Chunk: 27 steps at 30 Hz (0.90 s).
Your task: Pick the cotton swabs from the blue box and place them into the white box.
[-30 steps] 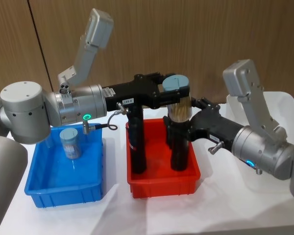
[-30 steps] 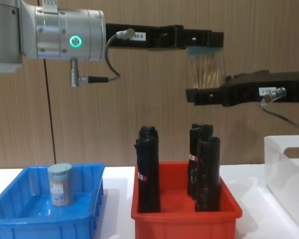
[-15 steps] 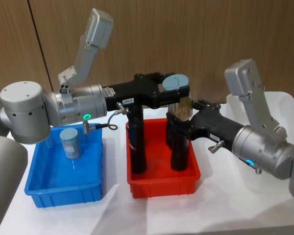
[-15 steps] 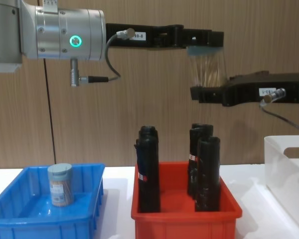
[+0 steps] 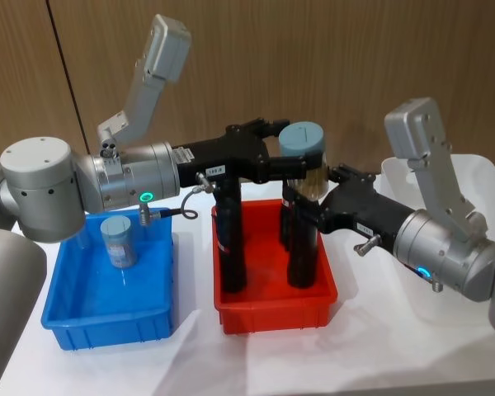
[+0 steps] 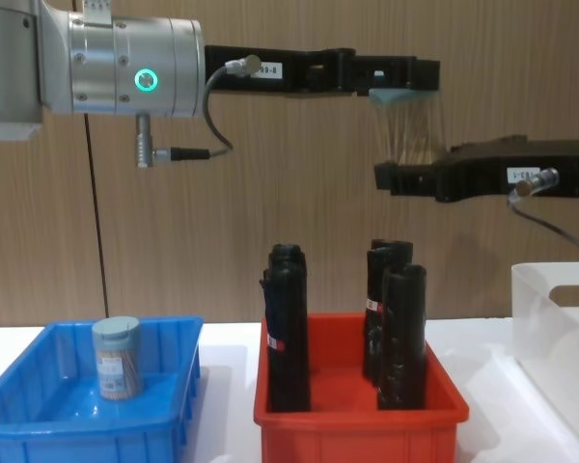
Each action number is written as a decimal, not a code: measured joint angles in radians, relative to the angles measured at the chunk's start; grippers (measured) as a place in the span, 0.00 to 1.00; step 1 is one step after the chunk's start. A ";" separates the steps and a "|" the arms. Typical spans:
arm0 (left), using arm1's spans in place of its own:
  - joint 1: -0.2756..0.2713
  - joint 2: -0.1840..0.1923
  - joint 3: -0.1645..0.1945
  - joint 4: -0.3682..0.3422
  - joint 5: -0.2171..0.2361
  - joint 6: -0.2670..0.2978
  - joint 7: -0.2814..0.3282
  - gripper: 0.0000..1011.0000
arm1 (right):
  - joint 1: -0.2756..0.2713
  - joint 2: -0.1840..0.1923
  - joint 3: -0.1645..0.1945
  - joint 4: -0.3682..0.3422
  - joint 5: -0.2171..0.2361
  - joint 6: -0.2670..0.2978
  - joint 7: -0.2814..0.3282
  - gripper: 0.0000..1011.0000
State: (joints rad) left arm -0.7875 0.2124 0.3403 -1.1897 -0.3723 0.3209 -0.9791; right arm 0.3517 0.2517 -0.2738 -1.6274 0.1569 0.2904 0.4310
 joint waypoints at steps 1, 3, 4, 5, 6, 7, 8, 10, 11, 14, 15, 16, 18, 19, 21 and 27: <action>0.000 0.000 0.000 0.000 0.000 0.000 0.000 0.99 | 0.000 0.000 0.000 0.000 0.001 -0.001 0.000 0.62; 0.000 0.000 0.000 0.000 0.000 0.000 0.000 0.99 | 0.000 0.000 0.000 0.000 0.003 -0.002 -0.001 0.62; 0.000 0.000 0.000 0.000 0.000 0.000 0.000 0.99 | 0.000 0.001 0.000 0.000 0.003 -0.002 -0.001 0.62; 0.000 0.000 0.000 0.000 0.000 0.000 0.000 0.99 | 0.000 0.001 0.000 0.000 0.003 -0.003 -0.001 0.62; 0.000 0.000 0.000 0.000 0.000 0.000 0.000 0.99 | 0.000 0.001 0.000 0.001 0.004 -0.003 -0.002 0.62; 0.000 0.000 0.000 0.000 0.000 0.000 0.000 0.99 | 0.000 0.001 -0.001 0.001 0.005 -0.003 -0.002 0.62; 0.000 0.000 0.000 0.000 0.000 0.000 0.000 0.99 | 0.000 0.001 -0.001 0.001 0.006 -0.003 -0.004 0.62; 0.000 0.000 0.000 0.000 0.000 0.000 0.000 0.99 | 0.000 0.002 -0.001 0.002 0.008 -0.004 -0.005 0.62; 0.000 0.000 0.000 0.000 0.000 0.000 0.000 0.99 | 0.000 0.002 -0.001 0.003 0.009 -0.004 -0.006 0.62; 0.000 0.000 0.000 0.000 0.000 0.000 0.000 0.99 | 0.000 0.003 -0.001 0.006 0.011 -0.004 -0.013 0.62; 0.000 0.000 0.000 0.000 0.000 0.000 0.000 0.99 | -0.001 0.004 0.000 0.010 0.012 -0.005 -0.016 0.62; 0.000 0.000 0.000 0.000 0.000 0.000 0.000 0.99 | -0.001 0.004 0.000 0.011 0.013 -0.005 -0.018 0.62; 0.000 0.000 0.000 0.000 0.000 0.000 0.000 0.99 | -0.002 0.006 0.002 0.015 0.015 -0.006 -0.024 0.62; 0.000 0.000 0.000 0.000 0.000 0.000 0.000 0.99 | -0.003 0.008 0.004 0.020 0.018 -0.007 -0.032 0.62; 0.000 0.000 0.000 0.000 0.000 0.000 0.000 0.99 | -0.004 0.010 0.007 0.025 0.019 -0.008 -0.040 0.62; 0.000 0.000 0.000 0.000 0.000 0.000 0.000 0.99 | -0.007 0.023 0.023 0.056 0.028 -0.015 -0.078 0.62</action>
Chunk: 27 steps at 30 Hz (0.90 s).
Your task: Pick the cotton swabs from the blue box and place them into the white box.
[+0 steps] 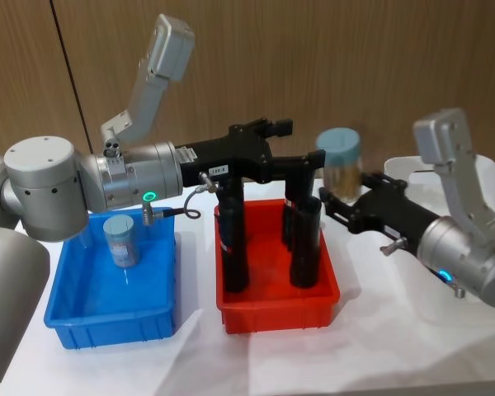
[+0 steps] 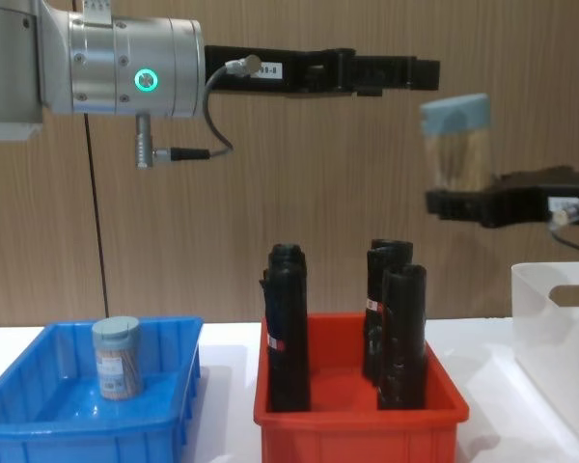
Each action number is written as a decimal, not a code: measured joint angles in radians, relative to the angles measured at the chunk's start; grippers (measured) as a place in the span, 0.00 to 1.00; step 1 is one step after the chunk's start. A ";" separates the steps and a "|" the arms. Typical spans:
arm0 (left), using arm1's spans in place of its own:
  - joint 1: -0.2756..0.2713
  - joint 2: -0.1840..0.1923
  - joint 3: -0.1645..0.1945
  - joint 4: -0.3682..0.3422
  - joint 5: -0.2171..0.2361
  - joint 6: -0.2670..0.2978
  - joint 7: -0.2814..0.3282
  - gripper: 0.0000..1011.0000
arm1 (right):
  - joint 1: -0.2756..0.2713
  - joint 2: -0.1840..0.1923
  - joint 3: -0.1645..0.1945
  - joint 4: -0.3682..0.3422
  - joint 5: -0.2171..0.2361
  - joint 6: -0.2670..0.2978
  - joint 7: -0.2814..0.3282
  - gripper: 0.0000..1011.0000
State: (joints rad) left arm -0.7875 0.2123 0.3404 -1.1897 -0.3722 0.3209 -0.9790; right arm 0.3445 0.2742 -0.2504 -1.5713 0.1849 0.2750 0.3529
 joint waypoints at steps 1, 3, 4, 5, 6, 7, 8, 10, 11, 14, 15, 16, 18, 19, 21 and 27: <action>0.000 0.000 0.000 0.000 0.000 0.000 0.000 0.99 | -0.001 0.004 0.005 0.008 0.002 -0.002 -0.008 0.62; 0.000 0.000 0.000 0.000 0.000 0.000 0.000 0.99 | -0.001 0.008 0.011 0.019 0.006 -0.004 -0.020 0.62; 0.000 0.000 0.000 0.000 0.000 0.000 0.000 0.99 | -0.001 0.010 0.013 0.023 0.007 -0.005 -0.025 0.62; 0.000 0.000 0.000 0.000 0.000 0.000 0.000 0.99 | -0.001 0.012 0.016 0.028 0.007 -0.007 -0.032 0.62; 0.000 0.000 0.000 0.000 0.000 0.000 0.000 0.99 | -0.001 0.016 0.023 0.039 0.009 -0.009 -0.043 0.62; 0.000 0.000 0.000 0.000 0.000 0.000 0.000 0.99 | -0.001 0.020 0.028 0.047 0.012 -0.012 -0.054 0.62; 0.000 0.000 0.000 0.000 0.000 0.000 0.000 0.99 | -0.001 0.023 0.032 0.054 0.014 -0.013 -0.061 0.62; 0.000 0.000 0.000 0.000 0.000 0.000 0.000 0.99 | 0.001 0.027 0.038 0.064 0.014 -0.016 -0.071 0.62; 0.000 0.000 0.000 0.000 0.000 0.000 0.000 0.99 | 0.003 0.031 0.045 0.078 0.015 -0.018 -0.082 0.62; 0.000 0.000 0.000 0.000 0.000 0.000 0.000 0.99 | 0.007 0.037 0.054 0.097 0.015 -0.021 -0.099 0.62; 0.000 0.000 0.000 0.000 0.000 0.000 0.000 0.99 | 0.012 0.041 0.061 0.113 0.015 -0.023 -0.110 0.62; 0.000 0.000 0.000 0.000 0.000 0.000 0.000 0.99 | 0.014 0.043 0.064 0.120 0.014 -0.024 -0.116 0.62; 0.000 0.000 0.000 0.000 0.000 0.000 0.000 0.99 | 0.022 0.048 0.073 0.142 0.011 -0.026 -0.133 0.62; 0.000 0.000 0.000 0.000 0.000 0.000 0.000 0.99 | 0.028 0.052 0.080 0.162 0.007 -0.026 -0.143 0.62; 0.000 0.000 0.000 0.000 0.000 0.000 0.000 0.99 | 0.035 0.055 0.085 0.181 0.003 -0.026 -0.152 0.62; 0.000 0.000 0.000 0.000 0.000 0.000 0.000 0.99 | 0.068 0.065 0.106 0.268 -0.016 -0.019 -0.186 0.62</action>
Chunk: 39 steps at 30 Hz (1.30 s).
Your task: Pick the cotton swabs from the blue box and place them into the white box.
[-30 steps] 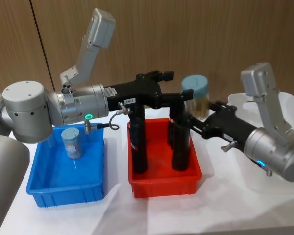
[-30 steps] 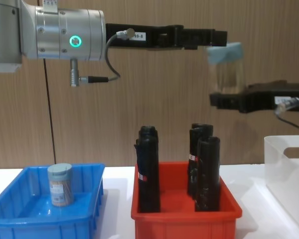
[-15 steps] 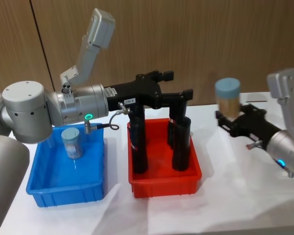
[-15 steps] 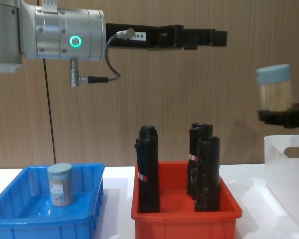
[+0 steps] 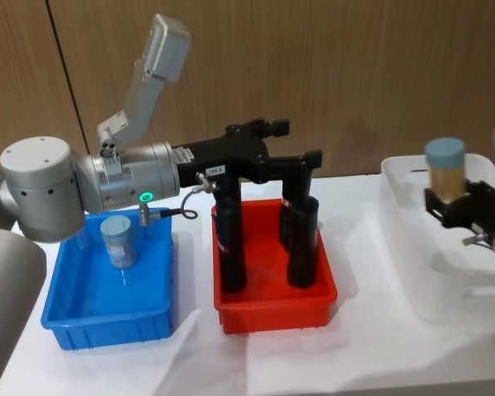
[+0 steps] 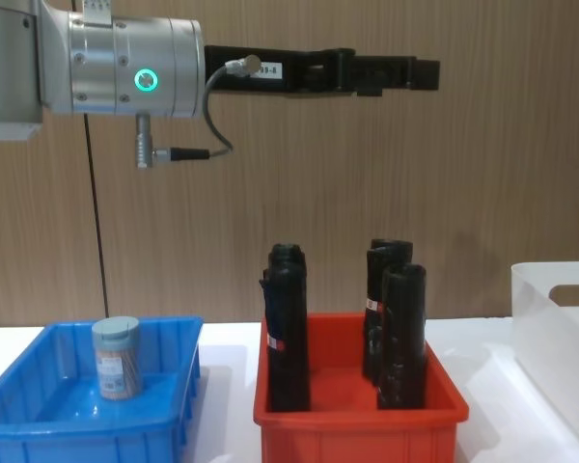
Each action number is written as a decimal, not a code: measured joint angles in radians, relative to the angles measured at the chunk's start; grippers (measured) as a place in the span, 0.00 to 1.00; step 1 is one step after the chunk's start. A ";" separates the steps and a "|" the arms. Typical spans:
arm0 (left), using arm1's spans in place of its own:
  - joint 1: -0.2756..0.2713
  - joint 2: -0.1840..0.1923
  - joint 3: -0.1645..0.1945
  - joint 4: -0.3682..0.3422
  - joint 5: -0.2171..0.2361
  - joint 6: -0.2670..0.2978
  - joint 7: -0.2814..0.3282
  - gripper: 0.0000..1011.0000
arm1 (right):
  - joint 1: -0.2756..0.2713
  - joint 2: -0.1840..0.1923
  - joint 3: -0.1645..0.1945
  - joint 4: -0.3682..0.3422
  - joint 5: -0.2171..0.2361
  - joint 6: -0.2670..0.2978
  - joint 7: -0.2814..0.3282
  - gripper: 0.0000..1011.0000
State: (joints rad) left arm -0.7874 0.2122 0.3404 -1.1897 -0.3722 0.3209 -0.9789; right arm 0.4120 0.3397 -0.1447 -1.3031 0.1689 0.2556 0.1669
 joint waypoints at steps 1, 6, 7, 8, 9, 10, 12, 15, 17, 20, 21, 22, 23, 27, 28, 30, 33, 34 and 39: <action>0.000 0.000 0.000 0.000 0.000 0.000 0.000 0.99 | 0.005 0.001 0.002 0.011 -0.002 0.001 -0.003 0.62; 0.000 0.000 0.000 0.000 0.000 0.000 0.000 0.99 | 0.029 0.006 0.014 0.079 -0.013 0.002 -0.016 0.65; 0.000 0.000 0.000 0.000 0.000 0.000 0.000 0.99 | 0.037 0.007 0.018 0.099 -0.016 0.001 -0.018 0.66; 0.000 0.000 0.000 0.000 0.000 0.000 0.000 0.99 | 0.040 0.008 0.018 0.104 -0.017 0.001 -0.019 0.68; 0.000 0.000 0.000 0.000 0.000 0.000 0.000 0.99 | 0.043 0.008 0.020 0.114 -0.018 0.000 -0.020 0.70; 0.000 0.000 0.000 0.000 0.000 0.000 0.000 0.99 | 0.048 0.009 0.023 0.130 -0.020 -0.004 -0.022 0.76; 0.000 0.000 0.000 0.000 0.000 0.000 0.000 0.99 | 0.052 0.010 0.026 0.141 -0.022 -0.008 -0.023 0.79; 0.000 0.000 0.000 0.000 0.000 0.000 0.000 0.99 | 0.057 0.013 0.031 0.161 -0.023 -0.018 -0.023 0.90; 0.000 0.000 0.000 0.000 0.000 0.000 0.000 0.99 | 0.059 0.014 0.035 0.170 -0.023 -0.027 -0.024 0.94; 0.000 0.000 0.000 0.000 0.000 0.000 0.000 0.99 | 0.061 0.016 0.039 0.178 -0.022 -0.038 -0.023 0.99; 0.000 0.000 0.000 0.000 0.000 0.000 0.000 0.99 | 0.061 0.017 0.040 0.179 -0.021 -0.040 -0.023 0.99; 0.000 0.000 0.000 0.000 0.000 0.000 0.000 0.99 | 0.061 0.018 0.042 0.182 -0.020 -0.044 -0.023 0.99; 0.000 0.000 0.000 0.000 0.000 0.000 0.000 0.99 | 0.061 0.018 0.043 0.183 -0.019 -0.045 -0.022 0.99; 0.000 0.000 0.000 0.000 0.000 0.000 0.000 0.99 | 0.062 0.019 0.045 0.188 -0.017 -0.051 -0.022 0.99; 0.000 0.000 0.000 0.000 0.000 0.000 0.000 0.99 | 0.062 0.020 0.046 0.190 -0.017 -0.054 -0.021 0.99; 0.000 0.000 0.000 0.000 0.000 0.000 0.000 0.99 | 0.062 0.020 0.047 0.192 -0.017 -0.057 -0.020 0.99; 0.000 0.000 0.000 0.000 0.000 0.000 0.000 0.99 | 0.062 0.021 0.048 0.195 -0.016 -0.060 -0.019 0.99; 0.000 0.000 0.000 0.000 0.000 0.000 0.000 0.99 | 0.063 0.021 0.049 0.196 -0.016 -0.061 -0.019 0.99; 0.000 0.000 0.000 0.000 0.000 0.000 0.000 0.99 | 0.063 0.022 0.051 0.199 -0.014 -0.065 -0.018 0.99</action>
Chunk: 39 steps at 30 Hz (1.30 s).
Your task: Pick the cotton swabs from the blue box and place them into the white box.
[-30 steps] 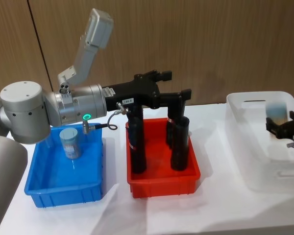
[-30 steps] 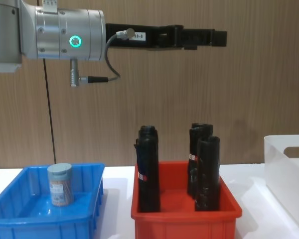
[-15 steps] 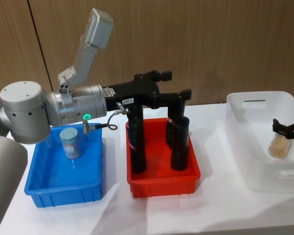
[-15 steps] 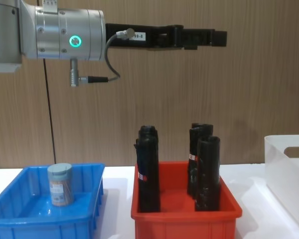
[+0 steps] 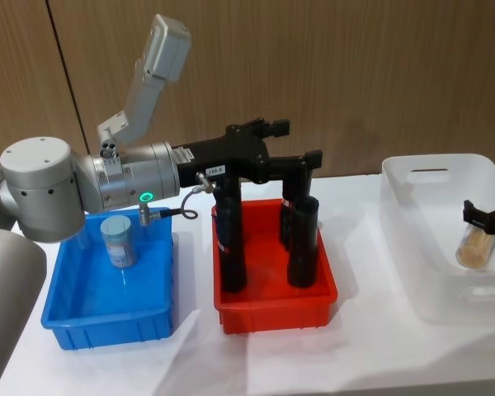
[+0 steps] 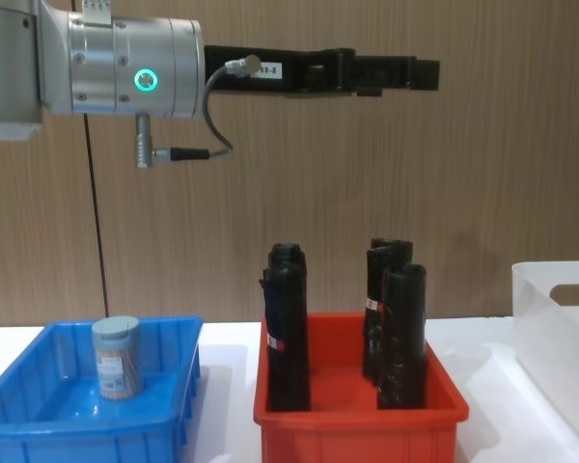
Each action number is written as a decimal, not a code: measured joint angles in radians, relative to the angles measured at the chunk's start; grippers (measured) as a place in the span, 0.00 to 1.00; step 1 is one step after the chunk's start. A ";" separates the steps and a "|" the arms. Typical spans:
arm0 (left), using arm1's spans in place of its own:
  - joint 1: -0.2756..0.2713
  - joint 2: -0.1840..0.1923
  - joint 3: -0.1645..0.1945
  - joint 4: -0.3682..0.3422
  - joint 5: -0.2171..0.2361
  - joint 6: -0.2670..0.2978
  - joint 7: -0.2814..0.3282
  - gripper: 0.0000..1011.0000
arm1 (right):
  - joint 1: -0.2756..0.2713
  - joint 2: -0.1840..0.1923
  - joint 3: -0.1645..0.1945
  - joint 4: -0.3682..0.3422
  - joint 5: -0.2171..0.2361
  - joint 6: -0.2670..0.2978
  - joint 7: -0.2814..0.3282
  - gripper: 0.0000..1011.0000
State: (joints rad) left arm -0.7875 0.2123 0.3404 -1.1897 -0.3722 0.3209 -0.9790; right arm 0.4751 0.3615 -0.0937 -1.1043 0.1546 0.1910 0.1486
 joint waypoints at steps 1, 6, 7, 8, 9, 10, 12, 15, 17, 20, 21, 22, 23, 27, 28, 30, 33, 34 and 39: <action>0.000 0.000 0.000 0.000 0.000 0.000 0.000 0.99 | 0.000 0.000 0.000 0.000 0.000 -0.001 0.000 0.99; 0.000 0.000 0.000 0.000 0.000 0.000 0.000 0.99 | 0.000 0.000 0.001 0.002 0.001 -0.003 0.001 0.99; 0.000 0.000 0.000 0.000 0.000 0.000 0.000 0.99 | 0.001 0.001 0.001 0.003 0.001 -0.004 0.001 0.99; 0.000 0.000 0.000 0.000 0.000 0.000 0.000 0.99 | 0.001 0.001 0.001 0.003 0.001 -0.004 0.001 0.99; 0.000 0.000 0.000 0.000 0.000 0.000 0.000 0.99 | 0.001 0.001 0.001 0.003 0.002 -0.005 0.001 0.99; 0.000 0.000 0.000 0.000 0.000 0.000 0.000 0.99 | 0.001 0.001 0.002 0.003 0.002 -0.005 0.001 0.99; 0.000 0.000 0.000 0.000 0.000 0.000 0.000 0.99 | 0.001 0.001 0.002 0.004 0.002 -0.005 0.001 0.99; 0.000 0.000 0.000 0.000 0.000 0.000 0.000 0.99 | 0.001 0.001 0.002 0.004 0.002 -0.006 0.001 0.99; 0.000 0.000 0.000 0.000 0.000 0.000 0.000 0.99 | 0.001 0.001 0.002 0.004 0.002 -0.006 0.001 0.99; 0.000 0.000 0.000 0.000 0.000 0.000 0.000 0.99 | 0.000 0.001 0.002 0.003 0.002 -0.007 0.001 0.99; 0.000 0.000 0.000 0.000 0.000 0.000 0.000 0.99 | -0.001 0.001 0.002 0.002 0.002 -0.007 0.001 0.99; 0.000 0.000 0.000 0.000 0.000 0.000 0.000 0.99 | -0.003 0.001 0.002 -0.002 0.002 -0.008 0.001 0.99; 0.000 0.000 0.000 0.000 0.000 0.000 0.000 0.99 | -0.003 0.001 0.002 -0.002 0.002 -0.008 0.001 0.99; 0.000 0.000 0.000 0.000 0.000 0.000 0.000 0.99 | -0.016 0.002 0.003 -0.024 0.002 -0.017 -0.008 0.99; 0.000 0.000 0.000 0.000 0.000 0.000 0.000 0.99 | -0.018 0.002 0.003 -0.027 0.002 -0.019 -0.010 0.99; 0.000 0.000 0.000 0.000 0.000 0.000 0.000 0.99 | -0.024 0.003 0.004 -0.037 0.001 -0.025 -0.015 0.99; 0.000 0.000 0.000 0.000 0.000 0.000 0.000 0.99 | -0.035 0.004 0.005 -0.056 0.001 -0.036 -0.023 0.99; 0.000 0.000 0.000 0.000 0.000 0.000 0.000 0.99 | -0.039 0.004 0.006 -0.063 0.001 -0.039 -0.024 0.99; 0.000 0.000 0.000 0.000 0.000 0.000 0.000 0.99 | -0.063 0.007 0.009 -0.102 0.002 -0.063 -0.036 0.99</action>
State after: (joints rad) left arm -0.7874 0.2122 0.3404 -1.1897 -0.3722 0.3209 -0.9790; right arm 0.4121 0.3686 -0.0849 -1.2068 0.1568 0.1282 0.1128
